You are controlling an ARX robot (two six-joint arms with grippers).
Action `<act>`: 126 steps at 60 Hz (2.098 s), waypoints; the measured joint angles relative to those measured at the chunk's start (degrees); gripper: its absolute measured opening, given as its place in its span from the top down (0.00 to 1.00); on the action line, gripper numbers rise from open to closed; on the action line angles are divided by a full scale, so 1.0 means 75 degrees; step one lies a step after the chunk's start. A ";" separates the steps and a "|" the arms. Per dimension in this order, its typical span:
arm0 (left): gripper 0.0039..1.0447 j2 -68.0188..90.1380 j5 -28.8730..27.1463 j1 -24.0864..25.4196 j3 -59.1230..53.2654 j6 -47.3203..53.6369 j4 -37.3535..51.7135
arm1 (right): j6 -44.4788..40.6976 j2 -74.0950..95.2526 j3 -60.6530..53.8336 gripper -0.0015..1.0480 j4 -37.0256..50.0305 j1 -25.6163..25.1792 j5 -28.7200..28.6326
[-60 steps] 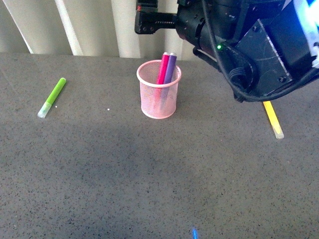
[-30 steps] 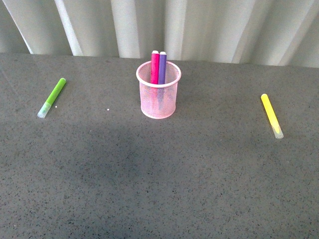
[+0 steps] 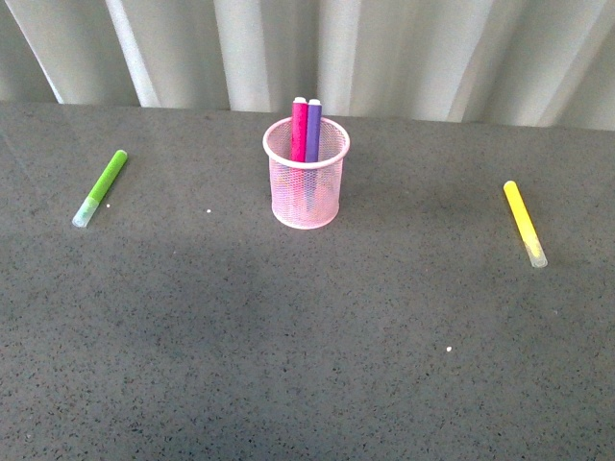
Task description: Insert purple and pink pens into pink cup
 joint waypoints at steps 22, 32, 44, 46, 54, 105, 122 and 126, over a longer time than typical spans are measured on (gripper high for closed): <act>0.06 -0.0009 0.0006 0.0000 0.0000 0.0003 0.0000 | -0.0976 -0.1976 -0.0985 0.93 -0.1244 0.1017 0.1218; 0.06 -0.0009 0.0006 0.0000 0.0000 0.0003 0.0000 | -0.1011 -0.2643 -0.1201 0.97 -0.1684 0.1067 0.1276; 0.06 -0.0009 0.0006 0.0000 0.0000 0.0003 0.0000 | -0.1014 -0.3302 -0.1454 0.97 -0.1906 0.1072 0.1276; 0.06 -0.0009 0.0006 0.0000 0.0000 0.0003 0.0000 | -0.1014 -0.3389 -0.1457 0.97 -0.1964 0.1072 0.1276; 0.06 -0.0009 0.0006 0.0000 0.0000 0.0003 0.0000 | -0.1014 -0.3876 -0.1460 0.97 -0.2430 0.1072 0.1276; 0.06 -0.0006 0.0006 0.0000 0.0000 0.0003 0.0000 | -0.1011 -0.6872 -0.1463 0.97 -0.5429 0.1072 0.1297; 0.06 -0.0009 0.0006 0.0000 0.0000 0.0003 0.0000 | -0.1011 -0.6889 -0.1463 0.97 -0.5467 0.1072 0.1297; 0.06 -0.0009 0.0006 0.0000 0.0000 0.0003 0.0000 | -0.1011 -0.6889 -0.1463 0.97 -0.5467 0.1072 0.1300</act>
